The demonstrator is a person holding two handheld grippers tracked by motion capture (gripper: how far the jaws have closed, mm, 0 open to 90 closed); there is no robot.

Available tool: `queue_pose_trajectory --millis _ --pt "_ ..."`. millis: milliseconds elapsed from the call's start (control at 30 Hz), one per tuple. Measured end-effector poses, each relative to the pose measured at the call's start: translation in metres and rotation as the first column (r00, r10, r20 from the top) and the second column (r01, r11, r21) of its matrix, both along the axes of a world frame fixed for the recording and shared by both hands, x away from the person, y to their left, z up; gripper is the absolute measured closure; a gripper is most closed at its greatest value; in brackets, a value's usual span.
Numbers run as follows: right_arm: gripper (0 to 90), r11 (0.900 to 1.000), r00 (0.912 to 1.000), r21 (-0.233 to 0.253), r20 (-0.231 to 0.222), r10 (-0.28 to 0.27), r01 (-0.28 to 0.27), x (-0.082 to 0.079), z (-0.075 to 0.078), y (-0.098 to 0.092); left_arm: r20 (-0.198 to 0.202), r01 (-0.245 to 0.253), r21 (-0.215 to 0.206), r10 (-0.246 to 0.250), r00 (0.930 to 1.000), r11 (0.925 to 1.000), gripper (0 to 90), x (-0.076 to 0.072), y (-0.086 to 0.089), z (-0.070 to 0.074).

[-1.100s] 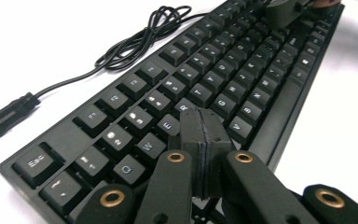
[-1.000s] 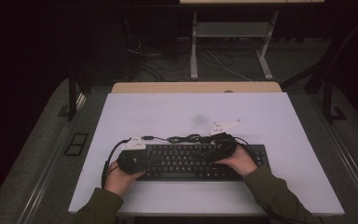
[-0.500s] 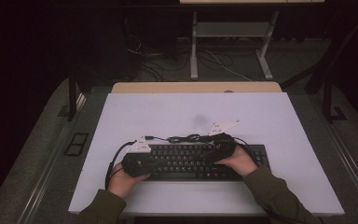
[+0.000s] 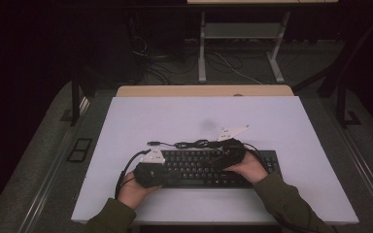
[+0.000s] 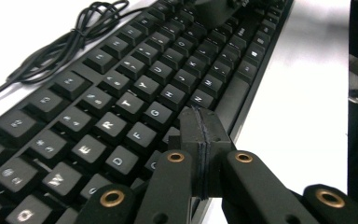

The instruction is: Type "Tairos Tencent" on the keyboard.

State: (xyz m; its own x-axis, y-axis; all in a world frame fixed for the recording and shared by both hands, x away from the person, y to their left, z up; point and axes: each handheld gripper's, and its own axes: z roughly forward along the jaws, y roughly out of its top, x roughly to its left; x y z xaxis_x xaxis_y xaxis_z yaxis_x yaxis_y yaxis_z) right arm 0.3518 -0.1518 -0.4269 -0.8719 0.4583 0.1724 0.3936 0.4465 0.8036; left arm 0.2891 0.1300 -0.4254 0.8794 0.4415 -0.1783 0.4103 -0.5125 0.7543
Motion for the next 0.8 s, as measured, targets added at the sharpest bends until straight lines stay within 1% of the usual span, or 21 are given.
queue_pose_trajectory --millis 100,200,400,567,800 --pt "19.0 1.000 1.0000 -0.001 0.000 0.001 -0.001 0.0000 -0.0003 0.0002 -0.005 0.016 0.009 -0.016 0.9999 0.9998 89.2 -0.0005 -0.0033 -0.0020" --pt "19.0 1.000 1.0000 -0.003 0.001 0.002 -0.002 0.0002 -0.0008 0.0004 -0.008 0.029 0.028 -0.029 0.9996 0.9992 89.2 -0.0006 -0.0059 -0.0043" --pt "19.0 1.000 1.0000 -0.003 0.001 0.001 -0.001 0.0002 -0.0007 0.0004 -0.015 0.034 0.041 -0.033 0.9993 0.9986 89.1 -0.0006 -0.0084 -0.0074" --pt "19.0 1.000 1.0000 -0.003 0.002 0.000 0.000 0.0002 -0.0005 0.0003 -0.017 0.034 0.046 -0.033 0.9993 0.9984 89.1 -0.0004 -0.0086 -0.0080" --pt "19.0 1.000 1.0000 -0.002 0.001 0.000 0.000 0.0003 -0.0008 0.0005 -0.023 0.036 0.040 -0.035 0.9991 0.9985 89.1 0.0003 -0.0083 -0.0088"
